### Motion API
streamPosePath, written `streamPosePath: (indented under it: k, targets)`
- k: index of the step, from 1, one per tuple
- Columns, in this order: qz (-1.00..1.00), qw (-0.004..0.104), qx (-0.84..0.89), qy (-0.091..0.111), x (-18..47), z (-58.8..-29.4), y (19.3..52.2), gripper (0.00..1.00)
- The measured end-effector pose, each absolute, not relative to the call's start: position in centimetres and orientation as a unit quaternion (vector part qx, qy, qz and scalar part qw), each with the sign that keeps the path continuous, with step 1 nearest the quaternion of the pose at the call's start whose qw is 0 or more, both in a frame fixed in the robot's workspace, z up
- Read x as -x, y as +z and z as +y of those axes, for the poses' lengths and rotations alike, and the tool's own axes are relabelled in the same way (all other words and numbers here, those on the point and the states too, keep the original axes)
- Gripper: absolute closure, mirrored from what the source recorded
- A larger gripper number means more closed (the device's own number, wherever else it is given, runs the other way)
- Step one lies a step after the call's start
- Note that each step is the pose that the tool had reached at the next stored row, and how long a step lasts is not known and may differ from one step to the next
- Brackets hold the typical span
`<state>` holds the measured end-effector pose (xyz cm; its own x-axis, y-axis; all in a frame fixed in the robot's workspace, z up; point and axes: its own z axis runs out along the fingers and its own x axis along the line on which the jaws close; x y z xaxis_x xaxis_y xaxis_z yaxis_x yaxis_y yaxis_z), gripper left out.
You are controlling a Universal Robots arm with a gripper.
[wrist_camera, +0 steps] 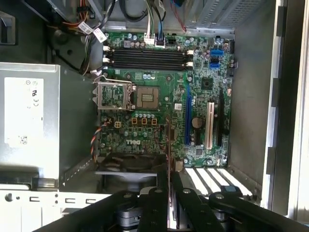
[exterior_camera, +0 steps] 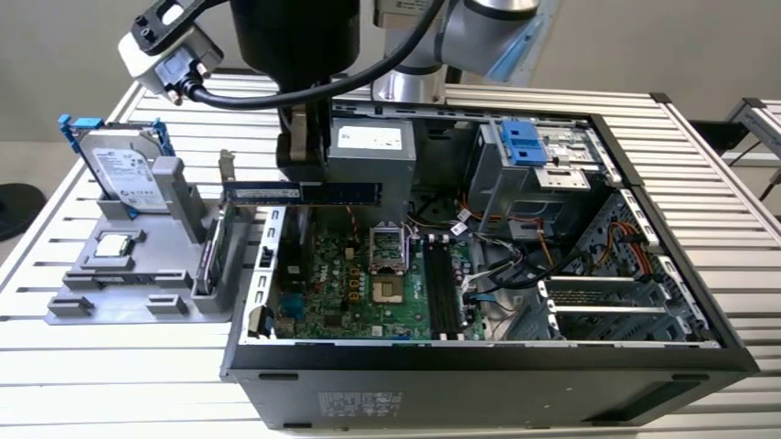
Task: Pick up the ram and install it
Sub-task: 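Pick up the ram and move it above insertion slot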
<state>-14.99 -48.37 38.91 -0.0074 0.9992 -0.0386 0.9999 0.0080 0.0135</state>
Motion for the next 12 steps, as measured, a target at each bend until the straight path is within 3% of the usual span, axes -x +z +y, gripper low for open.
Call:
streamPosePath:
  k: [12]
  targets:
    - [0.71, 0.018, -0.704, -0.009, 13.7, -48.4, 38.9, 1.0]
